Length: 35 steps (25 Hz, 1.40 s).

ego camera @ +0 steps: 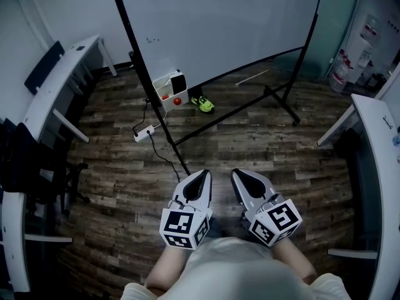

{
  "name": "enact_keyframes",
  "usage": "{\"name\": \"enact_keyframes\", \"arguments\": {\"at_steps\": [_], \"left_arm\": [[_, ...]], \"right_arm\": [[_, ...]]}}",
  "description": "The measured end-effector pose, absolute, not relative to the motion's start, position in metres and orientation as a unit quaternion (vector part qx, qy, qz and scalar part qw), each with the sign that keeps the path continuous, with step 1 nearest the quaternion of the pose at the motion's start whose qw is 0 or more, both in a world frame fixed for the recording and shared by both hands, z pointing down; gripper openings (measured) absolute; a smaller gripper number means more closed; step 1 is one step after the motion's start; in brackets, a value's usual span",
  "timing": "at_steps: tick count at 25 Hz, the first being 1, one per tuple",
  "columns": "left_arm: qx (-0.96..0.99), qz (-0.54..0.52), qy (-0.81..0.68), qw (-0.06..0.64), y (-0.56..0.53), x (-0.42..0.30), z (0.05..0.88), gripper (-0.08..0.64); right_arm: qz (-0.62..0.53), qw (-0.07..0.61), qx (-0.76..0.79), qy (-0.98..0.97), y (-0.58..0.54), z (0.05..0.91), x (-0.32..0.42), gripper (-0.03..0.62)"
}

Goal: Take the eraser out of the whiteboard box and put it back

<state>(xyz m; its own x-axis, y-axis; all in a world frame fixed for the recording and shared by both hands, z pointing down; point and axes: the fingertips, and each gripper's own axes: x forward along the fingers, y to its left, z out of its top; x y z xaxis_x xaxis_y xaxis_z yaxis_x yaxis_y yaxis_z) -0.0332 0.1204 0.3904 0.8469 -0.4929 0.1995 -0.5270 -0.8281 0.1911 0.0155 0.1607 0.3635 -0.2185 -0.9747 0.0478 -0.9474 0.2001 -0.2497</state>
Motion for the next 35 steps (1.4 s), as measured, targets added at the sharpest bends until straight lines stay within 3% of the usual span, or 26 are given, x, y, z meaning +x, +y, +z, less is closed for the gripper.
{"name": "enact_keyframes", "arguments": {"at_steps": [35], "left_arm": [[0.947,0.074,-0.281,0.137,-0.086,-0.061,0.400,0.001]], "right_arm": [[-0.102,0.075,-0.588,0.799,-0.058,0.353,0.000,0.006]]}}
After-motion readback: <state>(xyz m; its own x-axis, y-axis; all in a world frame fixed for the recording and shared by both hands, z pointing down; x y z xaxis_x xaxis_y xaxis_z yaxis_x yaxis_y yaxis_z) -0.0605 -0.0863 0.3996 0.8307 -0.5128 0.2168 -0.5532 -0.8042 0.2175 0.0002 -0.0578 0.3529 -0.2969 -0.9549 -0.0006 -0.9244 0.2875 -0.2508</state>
